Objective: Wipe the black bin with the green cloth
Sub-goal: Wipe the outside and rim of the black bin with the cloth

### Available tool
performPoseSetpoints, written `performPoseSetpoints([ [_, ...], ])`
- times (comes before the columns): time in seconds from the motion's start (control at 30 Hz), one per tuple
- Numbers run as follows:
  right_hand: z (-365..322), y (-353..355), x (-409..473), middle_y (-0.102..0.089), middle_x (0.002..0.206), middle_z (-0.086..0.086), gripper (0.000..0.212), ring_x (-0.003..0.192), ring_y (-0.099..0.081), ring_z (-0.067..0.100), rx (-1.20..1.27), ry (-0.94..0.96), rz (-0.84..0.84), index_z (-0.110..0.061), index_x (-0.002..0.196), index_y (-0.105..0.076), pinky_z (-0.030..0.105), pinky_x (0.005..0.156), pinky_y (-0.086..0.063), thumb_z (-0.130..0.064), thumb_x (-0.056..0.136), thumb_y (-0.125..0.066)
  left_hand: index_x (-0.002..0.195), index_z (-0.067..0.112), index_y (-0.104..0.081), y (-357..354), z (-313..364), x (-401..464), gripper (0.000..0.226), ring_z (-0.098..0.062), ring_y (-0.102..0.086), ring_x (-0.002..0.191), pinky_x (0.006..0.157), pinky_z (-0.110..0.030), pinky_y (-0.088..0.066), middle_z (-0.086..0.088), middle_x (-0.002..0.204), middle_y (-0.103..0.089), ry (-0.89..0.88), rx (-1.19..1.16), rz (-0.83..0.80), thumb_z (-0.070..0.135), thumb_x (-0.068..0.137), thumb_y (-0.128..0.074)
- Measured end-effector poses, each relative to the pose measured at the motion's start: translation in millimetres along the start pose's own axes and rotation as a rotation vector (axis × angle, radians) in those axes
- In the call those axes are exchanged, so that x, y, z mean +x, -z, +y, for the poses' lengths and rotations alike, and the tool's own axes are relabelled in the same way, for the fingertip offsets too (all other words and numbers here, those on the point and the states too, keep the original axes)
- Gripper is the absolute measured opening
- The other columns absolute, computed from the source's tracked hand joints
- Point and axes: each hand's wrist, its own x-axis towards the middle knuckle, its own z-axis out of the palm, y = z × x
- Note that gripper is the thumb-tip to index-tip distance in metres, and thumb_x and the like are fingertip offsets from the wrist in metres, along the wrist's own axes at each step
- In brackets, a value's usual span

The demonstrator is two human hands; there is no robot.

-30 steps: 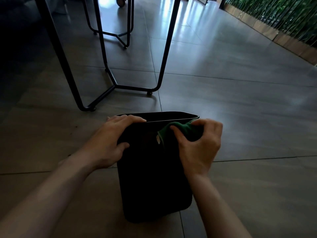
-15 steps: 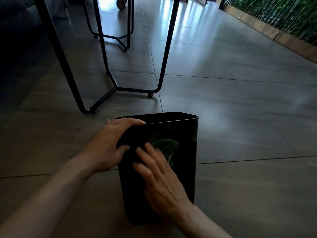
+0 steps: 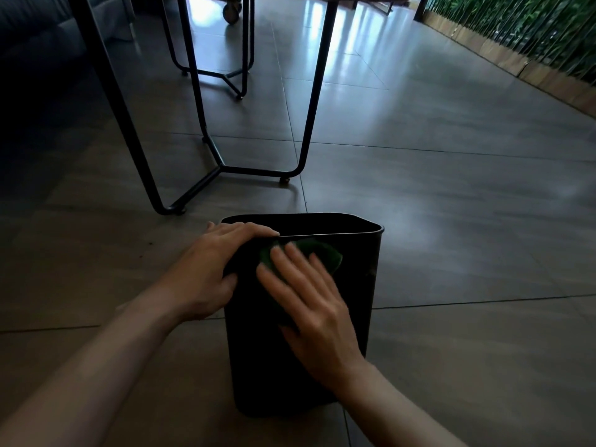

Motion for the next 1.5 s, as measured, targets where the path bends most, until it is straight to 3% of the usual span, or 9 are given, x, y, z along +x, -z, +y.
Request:
performPoseSetpoints([
  [0.2,6,-1,-70,-0.038,0.165,0.002,0.051,0.157,-0.024,0.027,-0.302,0.49,-0.429,-0.028,0.146,-0.044,0.043,0.117,-0.043,-0.034,0.099,-0.064,0.134,0.047,-0.051,0,0,0,0.079,-0.004,-0.045,0.129,0.116,-0.053,-0.034,0.024,0.133,-0.056,0.036,0.008,-0.009,-0.001,0.076,-0.075],
  [0.33,12,10,-29,-0.048,0.158,0.011,0.03,0.153,-0.036,0.03,-0.059,0.193,-0.123,-0.022,0.138,-0.052,0.047,0.116,-0.043,-0.025,0.108,-0.053,0.132,0.046,-0.051,0,-1,2,0.078,-0.001,-0.047,0.126,0.114,-0.049,-0.037,0.025,0.13,-0.057,0.005,0.014,-0.007,-0.002,0.075,-0.073],
  [0.5,18,11,27,-0.041,0.162,0.013,0.053,0.157,-0.027,0.029,-0.031,-0.034,0.04,-0.028,0.152,-0.042,0.05,0.124,-0.031,-0.034,0.103,-0.062,0.132,0.044,-0.051,-2,-5,3,0.075,-0.003,-0.05,0.127,0.107,-0.044,-0.044,0.019,0.13,-0.06,-0.03,-0.006,0.02,-0.002,0.076,-0.07],
  [0.83,22,-10,-104,-0.044,0.157,0.002,0.05,0.15,-0.035,0.031,-0.393,0.636,-0.428,-0.035,0.152,-0.043,0.042,0.112,-0.047,-0.031,0.104,-0.058,0.135,0.05,-0.049,-2,-5,2,0.08,-0.001,-0.042,0.137,0.12,-0.046,-0.031,0.022,0.137,-0.055,0.003,0.018,-0.024,0.002,0.078,-0.078],
  [0.93,22,2,-75,-0.048,0.154,0.005,0.04,0.145,-0.043,0.032,-0.318,0.423,-0.236,-0.036,0.147,-0.05,0.043,0.11,-0.044,-0.027,0.108,-0.051,0.135,0.051,-0.048,-5,-2,3,0.081,0.001,-0.038,0.141,0.125,-0.045,-0.021,0.022,0.139,-0.055,-0.025,0.033,-0.025,0.001,0.078,-0.076],
  [1.13,13,18,23,-0.037,0.154,0.013,0.064,0.145,-0.037,0.036,-0.175,-0.05,0.078,-0.028,0.153,-0.042,0.051,0.112,-0.039,-0.035,0.096,-0.07,0.132,0.051,-0.048,-6,-4,6,0.078,0.007,-0.039,0.136,0.122,-0.039,-0.028,0.026,0.135,-0.053,-0.068,0.024,0.011,0.0,0.079,-0.071],
  [1.33,4,-15,-66,-0.041,0.154,0.005,0.04,0.138,-0.044,0.032,-0.347,0.35,-0.238,-0.036,0.14,-0.057,0.045,0.102,-0.051,-0.034,0.1,-0.059,0.136,0.05,-0.048,-5,-6,9,0.08,-0.003,-0.037,0.142,0.122,-0.045,-0.028,0.019,0.14,-0.054,-0.03,0.028,-0.029,0.001,0.079,-0.075],
  [1.43,7,-16,-96,-0.041,0.15,0.0,0.055,0.134,-0.045,0.028,-0.417,0.563,-0.512,-0.04,0.145,-0.05,0.04,0.096,-0.058,-0.044,0.093,-0.067,0.136,0.053,-0.046,-6,-5,9,0.079,-0.001,-0.031,0.146,0.124,-0.037,-0.02,0.021,0.144,-0.05,-0.011,0.033,-0.042,0.003,0.082,-0.074],
  [1.5,10,-10,-90,-0.044,0.147,0.0,0.045,0.131,-0.048,0.027,-0.387,0.525,-0.439,-0.041,0.142,-0.054,0.039,0.093,-0.058,-0.039,0.097,-0.06,0.136,0.054,-0.045,-7,-4,9,0.079,-0.001,-0.027,0.148,0.124,-0.035,-0.017,0.02,0.146,-0.049,-0.002,0.031,-0.044,0.003,0.083,-0.073],
])
